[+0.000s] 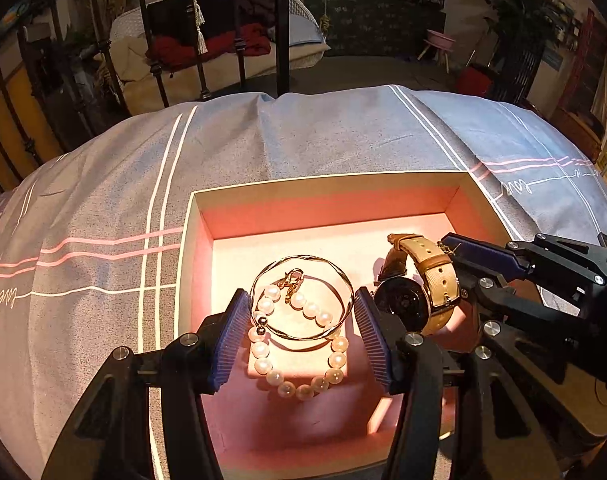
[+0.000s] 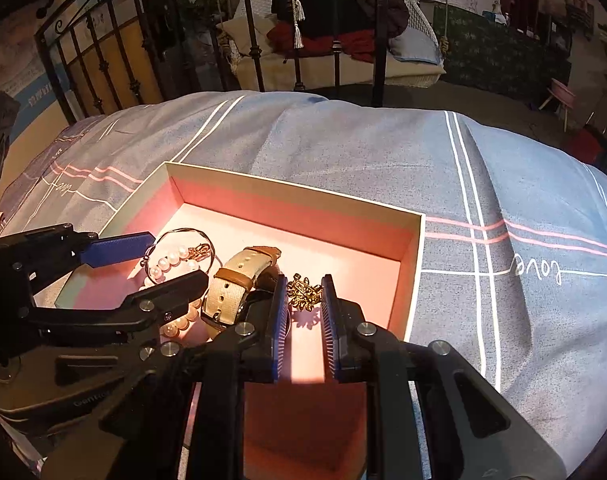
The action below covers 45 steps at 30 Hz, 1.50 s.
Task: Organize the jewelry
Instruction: 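Carry the bangle and flower charm into the box and open both tools, then withdraw both tools from the box back to the remaining jewelry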
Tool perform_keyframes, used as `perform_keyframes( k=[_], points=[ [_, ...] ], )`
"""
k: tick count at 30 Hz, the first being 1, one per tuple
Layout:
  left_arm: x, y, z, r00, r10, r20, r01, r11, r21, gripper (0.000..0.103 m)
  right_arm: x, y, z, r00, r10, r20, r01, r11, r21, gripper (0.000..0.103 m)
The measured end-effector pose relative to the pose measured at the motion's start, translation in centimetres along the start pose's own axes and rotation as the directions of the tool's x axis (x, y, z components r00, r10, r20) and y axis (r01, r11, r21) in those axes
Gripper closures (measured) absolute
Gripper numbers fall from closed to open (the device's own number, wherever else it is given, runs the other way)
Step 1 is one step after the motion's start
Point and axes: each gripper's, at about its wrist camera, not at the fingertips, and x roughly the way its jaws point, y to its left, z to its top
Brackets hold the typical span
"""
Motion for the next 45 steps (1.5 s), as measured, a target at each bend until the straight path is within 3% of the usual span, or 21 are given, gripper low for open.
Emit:
perform_keyframes(
  k=[11,14,16,19,24,27,31,39,45],
  points=[
    [-1.5,-0.4,-0.1,0.999,0.030,0.036,-0.031,0.999,0.027,0.048,-1.5,0.3,-0.5,1.000,-0.019,0.022,0.019,1.000,0.003,0.082],
    [-3.2,-0.3,-0.2,0.997,0.027,0.068,-0.030,0.999,0.030,0.044,-3.2,0.2,-0.7,0.998,-0.026,0.057,0.025,1.000,0.016,0.070],
    [-4.7,0.1,-0.6,0.996,0.007,0.094,-0.008,1.000,0.016,0.039,-5.0,0.2,-1.0,0.996,-0.028,0.086,0.026,0.999,0.025,0.055],
    [-7.5,0.8,-2.1,0.989,-0.020,0.145,0.020,1.000,-0.004,0.035,-8.1,0.5,-2.5,0.990,-0.017,0.139,0.012,0.999,0.035,0.047],
    [-10.6,2.2,-7.4,0.984,-0.045,0.174,0.054,0.997,-0.050,0.033,-10.8,1.3,-7.8,0.986,0.061,0.154,-0.071,0.996,0.061,0.046],
    [-11.0,3.0,-11.1,0.987,-0.055,0.148,0.069,0.993,-0.091,0.033,-11.0,2.4,-11.4,0.982,0.130,0.137,-0.141,0.987,0.077,0.046],
    [-10.9,3.5,-14.3,0.993,-0.044,0.111,0.056,0.993,-0.105,0.033,-10.5,5.1,-14.6,0.977,0.199,0.072,-0.201,0.980,0.012,0.046],
    [-10.1,2.3,-15.8,0.994,-0.060,0.088,0.065,0.997,-0.050,0.033,-10.0,6.0,-15.1,0.983,0.178,0.035,-0.177,0.984,-0.015,0.052],
    [-9.0,1.2,-16.3,0.996,-0.007,0.084,0.006,1.000,0.013,0.033,-9.9,5.7,-15.2,0.986,0.161,0.049,-0.160,0.987,-0.018,0.053]
  ],
)
